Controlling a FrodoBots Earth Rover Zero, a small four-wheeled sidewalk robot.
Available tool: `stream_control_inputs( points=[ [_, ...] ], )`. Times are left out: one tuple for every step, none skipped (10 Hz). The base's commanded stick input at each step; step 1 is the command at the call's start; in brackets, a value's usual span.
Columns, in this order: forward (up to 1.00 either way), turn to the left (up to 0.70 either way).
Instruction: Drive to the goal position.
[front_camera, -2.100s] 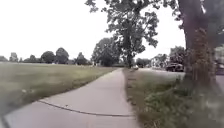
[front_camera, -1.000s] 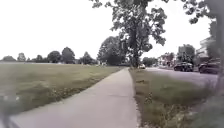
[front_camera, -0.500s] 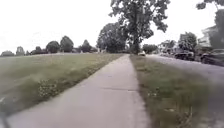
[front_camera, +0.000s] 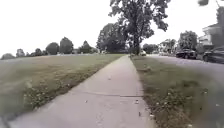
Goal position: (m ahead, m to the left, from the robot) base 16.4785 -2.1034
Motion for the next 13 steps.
stream_control_inputs(
  points=[
    [0.70, 0.00],
    [0.70, 0.00],
    [0.70, 0.00],
    [0.70, 0.00],
    [0.70, 0.00],
    [0.70, 0.00],
    [0.70, -0.20],
    [0.70, -0.22],
    [0.70, 0.00],
    [0.70, 0.00],
    [0.70, 0.00],
    [0.70, 0.00],
    [0.70, 0.00]
  ],
)
